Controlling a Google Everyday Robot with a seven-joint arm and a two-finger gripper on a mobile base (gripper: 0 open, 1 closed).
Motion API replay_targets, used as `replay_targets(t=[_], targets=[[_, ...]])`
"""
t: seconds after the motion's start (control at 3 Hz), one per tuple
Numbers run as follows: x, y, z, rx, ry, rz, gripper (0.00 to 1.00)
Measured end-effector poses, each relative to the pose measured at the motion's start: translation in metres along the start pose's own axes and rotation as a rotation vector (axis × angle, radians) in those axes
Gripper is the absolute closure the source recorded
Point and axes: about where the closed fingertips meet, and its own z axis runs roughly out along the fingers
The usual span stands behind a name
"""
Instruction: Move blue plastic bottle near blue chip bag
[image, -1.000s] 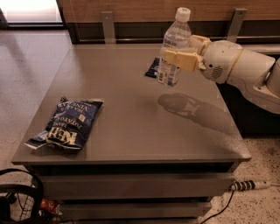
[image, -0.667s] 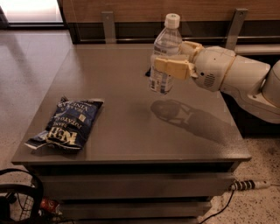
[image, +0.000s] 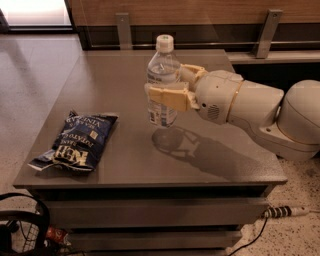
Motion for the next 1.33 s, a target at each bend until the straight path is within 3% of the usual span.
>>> replay_targets(t=[0.33, 1.33], targets=[[0.012, 0.033, 0.02, -0.06, 0.017, 0.015, 1.0], [0.045, 0.073, 0.056, -0.157, 0.025, 0.04, 1.0]])
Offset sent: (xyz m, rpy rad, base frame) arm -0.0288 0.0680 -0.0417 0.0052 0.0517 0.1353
